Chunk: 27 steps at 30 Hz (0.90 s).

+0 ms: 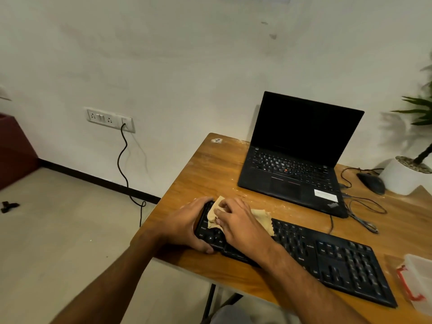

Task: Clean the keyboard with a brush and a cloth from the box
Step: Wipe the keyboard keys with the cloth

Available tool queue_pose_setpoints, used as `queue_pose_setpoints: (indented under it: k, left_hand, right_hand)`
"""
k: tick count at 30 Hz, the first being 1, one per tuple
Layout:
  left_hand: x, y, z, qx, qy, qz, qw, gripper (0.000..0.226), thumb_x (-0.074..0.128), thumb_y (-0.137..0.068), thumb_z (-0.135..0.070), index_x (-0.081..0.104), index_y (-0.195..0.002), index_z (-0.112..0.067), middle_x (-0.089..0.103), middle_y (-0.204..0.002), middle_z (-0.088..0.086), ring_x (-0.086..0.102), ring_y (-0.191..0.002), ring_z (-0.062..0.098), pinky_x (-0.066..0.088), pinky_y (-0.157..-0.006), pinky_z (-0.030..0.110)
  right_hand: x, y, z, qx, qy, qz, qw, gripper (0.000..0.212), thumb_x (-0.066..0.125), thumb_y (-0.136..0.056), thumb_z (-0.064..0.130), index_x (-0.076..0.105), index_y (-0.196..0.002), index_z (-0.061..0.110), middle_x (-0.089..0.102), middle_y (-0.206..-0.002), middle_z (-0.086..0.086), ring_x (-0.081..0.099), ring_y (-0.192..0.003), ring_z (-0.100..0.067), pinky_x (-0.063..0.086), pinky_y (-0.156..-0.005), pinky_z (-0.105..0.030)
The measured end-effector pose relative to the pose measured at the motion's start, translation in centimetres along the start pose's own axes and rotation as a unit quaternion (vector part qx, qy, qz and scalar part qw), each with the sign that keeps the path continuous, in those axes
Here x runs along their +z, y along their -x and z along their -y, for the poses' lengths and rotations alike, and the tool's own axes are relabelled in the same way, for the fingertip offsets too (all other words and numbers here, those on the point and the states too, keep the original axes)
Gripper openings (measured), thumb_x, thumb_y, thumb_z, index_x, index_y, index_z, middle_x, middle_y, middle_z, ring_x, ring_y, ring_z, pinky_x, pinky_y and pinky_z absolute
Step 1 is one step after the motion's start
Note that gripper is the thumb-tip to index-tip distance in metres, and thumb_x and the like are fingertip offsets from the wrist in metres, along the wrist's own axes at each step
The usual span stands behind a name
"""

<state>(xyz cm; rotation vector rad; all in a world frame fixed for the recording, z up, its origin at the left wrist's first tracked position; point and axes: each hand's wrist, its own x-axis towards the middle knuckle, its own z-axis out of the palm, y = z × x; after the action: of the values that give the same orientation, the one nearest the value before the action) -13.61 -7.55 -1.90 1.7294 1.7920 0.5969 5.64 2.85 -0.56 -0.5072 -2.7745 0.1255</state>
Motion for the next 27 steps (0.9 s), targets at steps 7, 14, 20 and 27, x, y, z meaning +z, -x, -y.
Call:
queue_pose_setpoints:
  k: [7, 14, 20, 27]
  left_hand:
    - [0.1, -0.3, 0.6, 0.023, 0.000, 0.001, 1.000, 0.137, 0.092, -0.054, -0.069, 0.014, -0.161, -0.038, 0.036, -0.157, -0.019, 0.039, -0.142, 0.005, 0.042, -0.119, 0.038]
    - [0.2, -0.4, 0.6, 0.029, -0.009, -0.014, 0.999, 0.135, 0.094, -0.054, -0.066, 0.015, -0.160, -0.040, 0.038, -0.155, -0.020, 0.042, -0.141, 0.004, 0.044, -0.117, 0.038]
    - [0.3, -0.5, 0.8, 0.018, -0.015, -0.012, 1.000, 0.148, 0.092, -0.052, -0.070, 0.002, -0.164, -0.035, 0.030, -0.165, -0.014, 0.034, -0.149, 0.007, 0.037, -0.123, 0.039]
    - [0.2, -0.4, 0.9, 0.033, -0.005, -0.029, 0.999, 0.139, 0.098, -0.060, -0.055, 0.011, -0.164, -0.027, 0.037, -0.162, -0.011, 0.037, -0.144, 0.003, 0.036, -0.121, 0.027]
  right_hand:
    - [-0.5, 0.0, -0.9, 0.044, 0.007, 0.028, 0.999, 0.049, 0.047, -0.096, 0.061, 0.057, -0.138, 0.038, 0.043, -0.144, 0.003, 0.033, -0.134, -0.019, 0.034, -0.105, -0.046]
    - [0.4, -1.2, -1.4, -0.006, 0.014, -0.020, 1.000, 0.027, 0.063, -0.097, 0.026, 0.072, -0.121, 0.018, 0.062, -0.119, -0.004, 0.050, -0.111, -0.020, 0.048, -0.094, -0.035]
    - [0.4, -3.4, -0.5, 0.028, 0.003, -0.010, 1.000, 0.028, 0.060, -0.095, 0.006, 0.068, -0.120, 0.013, 0.060, -0.110, -0.003, 0.050, -0.107, -0.021, 0.045, -0.093, -0.035]
    - [-0.7, -1.7, 1.7, -0.061, -0.006, 0.039, 0.997, 0.043, 0.074, -0.084, 0.015, 0.064, -0.127, 0.015, 0.055, -0.124, -0.003, 0.044, -0.120, -0.020, 0.043, -0.102, -0.033]
